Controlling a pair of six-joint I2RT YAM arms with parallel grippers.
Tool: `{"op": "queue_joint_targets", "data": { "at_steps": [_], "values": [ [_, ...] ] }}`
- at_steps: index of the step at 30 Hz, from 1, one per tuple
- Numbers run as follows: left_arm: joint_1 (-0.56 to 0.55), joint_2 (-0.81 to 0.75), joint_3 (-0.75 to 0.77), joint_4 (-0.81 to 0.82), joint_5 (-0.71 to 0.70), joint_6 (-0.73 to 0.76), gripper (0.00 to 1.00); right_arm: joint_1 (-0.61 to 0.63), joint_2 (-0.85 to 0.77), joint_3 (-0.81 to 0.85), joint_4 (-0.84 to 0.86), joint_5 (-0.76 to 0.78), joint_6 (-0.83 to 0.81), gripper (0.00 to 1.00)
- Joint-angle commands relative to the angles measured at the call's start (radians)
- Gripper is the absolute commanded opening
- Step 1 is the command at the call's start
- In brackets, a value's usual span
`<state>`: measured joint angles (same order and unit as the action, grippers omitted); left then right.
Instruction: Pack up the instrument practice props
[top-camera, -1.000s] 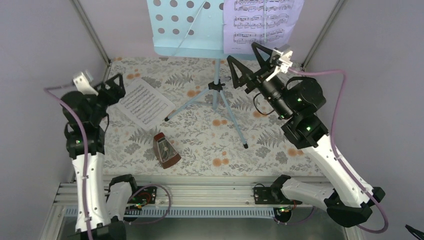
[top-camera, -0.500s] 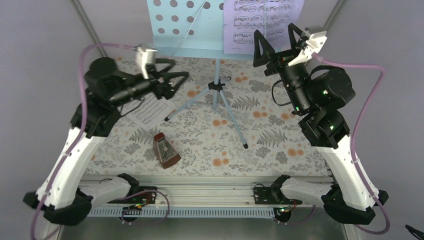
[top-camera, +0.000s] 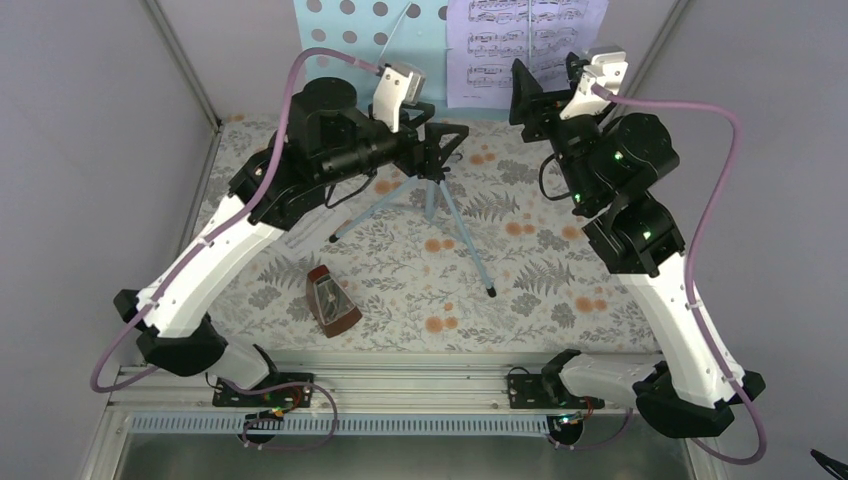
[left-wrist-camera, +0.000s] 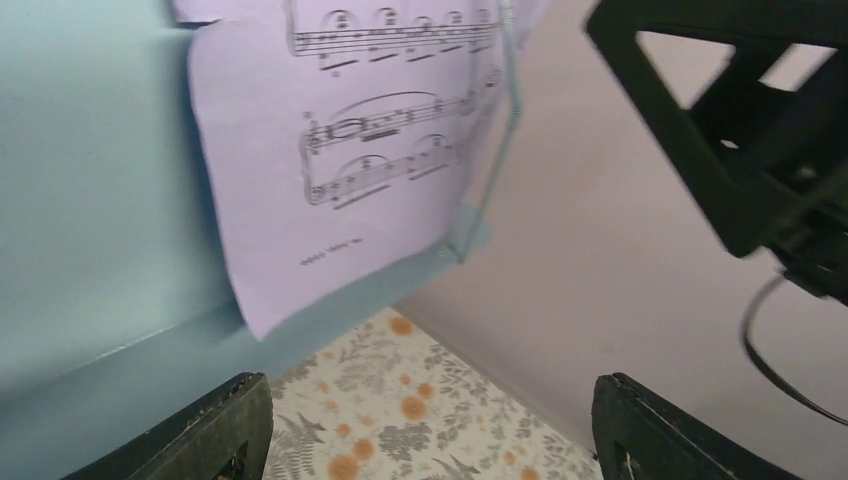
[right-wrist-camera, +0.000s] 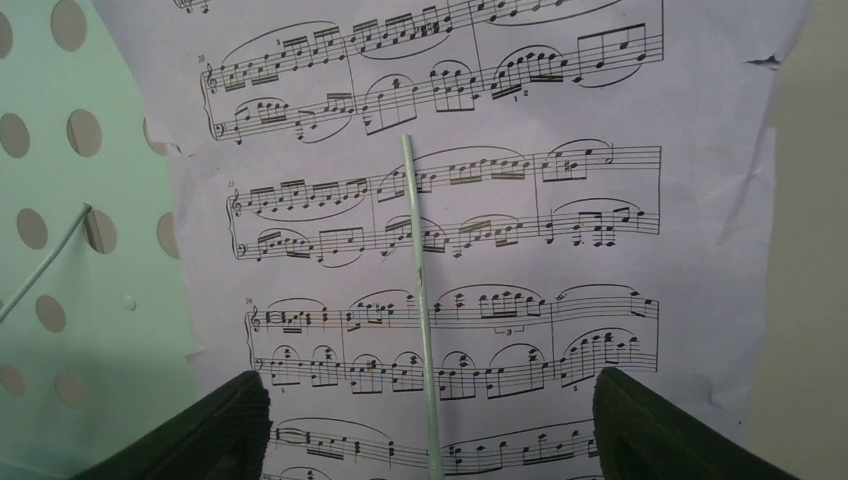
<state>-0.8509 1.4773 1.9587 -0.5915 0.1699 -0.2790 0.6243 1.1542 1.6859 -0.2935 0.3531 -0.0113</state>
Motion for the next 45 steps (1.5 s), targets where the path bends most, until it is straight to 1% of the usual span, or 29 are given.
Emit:
{"op": "queue_joint_targets", "data": {
  "at_steps": [1, 4, 10, 13, 16, 18, 21, 23, 28, 35, 38, 41, 42, 43, 44, 45],
  "values": [
    [-0.001, 0.047, 0.071, -0.024, -0.148, -0.030, 0.80, -0.012, 0.011, -0.021, 0.014, 0.019, -0.015, 0.74],
    [0.001, 0.086, 0.123, -0.037, -0.193, -0.066, 0.78, -0.015, 0.016, -0.023, 0.020, 0.002, -0.012, 0.67],
    [0.007, 0.139, 0.172, -0.035, -0.204, -0.116, 0.73, -0.018, 0.034, -0.022, 0.033, -0.022, -0.012, 0.59],
    [0.010, 0.149, 0.167, -0.038, -0.244, -0.131, 0.71, -0.020, 0.044, -0.020, 0.034, -0.030, -0.010, 0.57],
    [0.014, 0.139, 0.131, -0.013, -0.268, -0.145, 0.70, -0.020, 0.050, -0.023, 0.040, -0.043, -0.008, 0.55],
    [0.018, 0.137, 0.112, 0.008, -0.262, -0.155, 0.68, -0.020, 0.051, -0.027, 0.045, -0.054, -0.007, 0.53],
    [0.021, 0.147, 0.108, 0.029, -0.245, -0.164, 0.61, -0.019, 0.053, -0.030, 0.049, -0.065, -0.002, 0.51],
    [0.022, 0.159, 0.103, 0.045, -0.233, -0.172, 0.58, -0.020, 0.052, -0.034, 0.053, -0.071, 0.003, 0.50],
    [0.026, 0.184, 0.110, 0.065, -0.199, -0.183, 0.55, -0.020, 0.040, -0.049, 0.068, -0.087, 0.011, 0.46],
    [0.036, 0.192, 0.077, 0.131, -0.164, -0.204, 0.52, -0.020, 0.038, -0.055, 0.080, -0.100, 0.013, 0.40],
    [0.038, 0.195, 0.058, 0.171, -0.140, -0.213, 0.47, -0.019, 0.042, -0.058, 0.085, -0.100, 0.010, 0.40],
    [0.038, 0.201, 0.056, 0.191, -0.125, -0.216, 0.40, -0.020, 0.046, -0.060, 0.092, -0.082, 0.000, 0.39],
    [0.039, 0.204, 0.055, 0.194, -0.123, -0.217, 0.36, -0.019, 0.045, -0.064, 0.099, -0.078, -0.002, 0.37],
    [0.039, 0.205, 0.054, 0.197, -0.121, -0.217, 0.30, -0.020, 0.042, -0.068, 0.109, -0.074, -0.005, 0.35],
    [0.039, 0.205, 0.052, 0.202, -0.119, -0.217, 0.28, -0.020, 0.040, -0.076, 0.120, -0.070, -0.010, 0.32],
    [0.040, 0.205, 0.049, 0.204, -0.119, -0.217, 0.21, -0.020, 0.037, -0.081, 0.130, -0.066, -0.013, 0.28]
  ]
}}
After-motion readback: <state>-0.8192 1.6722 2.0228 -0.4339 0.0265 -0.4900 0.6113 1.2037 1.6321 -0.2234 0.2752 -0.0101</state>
